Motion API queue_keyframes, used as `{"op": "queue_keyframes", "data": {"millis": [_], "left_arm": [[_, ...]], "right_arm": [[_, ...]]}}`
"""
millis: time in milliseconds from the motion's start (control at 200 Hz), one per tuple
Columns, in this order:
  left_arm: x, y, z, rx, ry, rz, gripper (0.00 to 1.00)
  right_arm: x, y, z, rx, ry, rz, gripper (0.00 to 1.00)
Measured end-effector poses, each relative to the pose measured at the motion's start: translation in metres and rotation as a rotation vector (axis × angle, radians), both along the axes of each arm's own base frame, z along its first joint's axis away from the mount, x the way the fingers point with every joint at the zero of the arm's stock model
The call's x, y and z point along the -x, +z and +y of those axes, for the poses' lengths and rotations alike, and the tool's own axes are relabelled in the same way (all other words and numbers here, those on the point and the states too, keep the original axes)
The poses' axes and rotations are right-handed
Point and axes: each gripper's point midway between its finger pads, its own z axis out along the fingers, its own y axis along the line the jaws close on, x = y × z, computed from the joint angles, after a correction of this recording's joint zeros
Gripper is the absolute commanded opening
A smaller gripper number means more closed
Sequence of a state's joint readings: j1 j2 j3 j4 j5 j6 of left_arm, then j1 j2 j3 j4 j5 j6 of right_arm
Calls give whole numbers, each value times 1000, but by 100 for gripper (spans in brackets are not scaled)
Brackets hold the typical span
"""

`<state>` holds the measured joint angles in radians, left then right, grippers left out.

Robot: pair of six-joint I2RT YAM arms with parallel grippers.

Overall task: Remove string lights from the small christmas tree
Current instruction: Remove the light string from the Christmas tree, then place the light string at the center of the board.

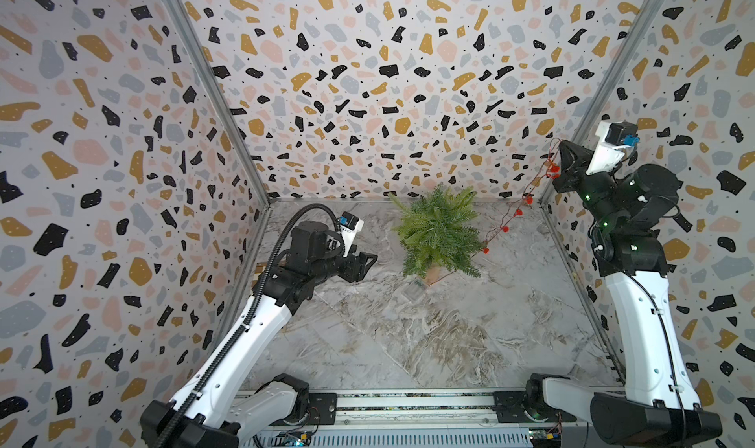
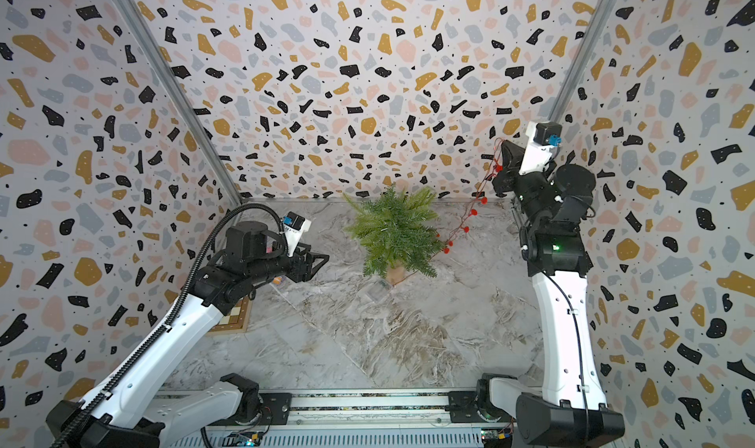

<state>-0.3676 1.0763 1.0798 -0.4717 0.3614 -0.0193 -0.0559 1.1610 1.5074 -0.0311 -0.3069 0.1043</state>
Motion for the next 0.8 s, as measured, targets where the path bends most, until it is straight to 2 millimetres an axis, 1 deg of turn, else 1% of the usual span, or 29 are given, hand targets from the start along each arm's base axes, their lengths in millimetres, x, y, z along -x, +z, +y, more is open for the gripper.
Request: {"op": "queue_keyframes", "data": {"millis": [140, 381, 546, 756, 801], "left_arm": [[0, 0, 0, 0, 0, 0, 69], [1, 2, 0, 3, -1, -6, 69], [3, 5, 1, 6, -2, -13, 69], [7, 6, 0, 18, -12, -16, 70], [8, 5, 0, 20, -14, -14, 70]], "right_arm": [[19, -21, -2, 0, -17, 25, 0], [42, -72, -16, -3, -110, 112, 0], [45, -98, -32, -1, -199, 183, 0], [47, -114, -58, -5, -332, 246, 0], [47, -120, -63, -8, -354, 261, 0]]}}
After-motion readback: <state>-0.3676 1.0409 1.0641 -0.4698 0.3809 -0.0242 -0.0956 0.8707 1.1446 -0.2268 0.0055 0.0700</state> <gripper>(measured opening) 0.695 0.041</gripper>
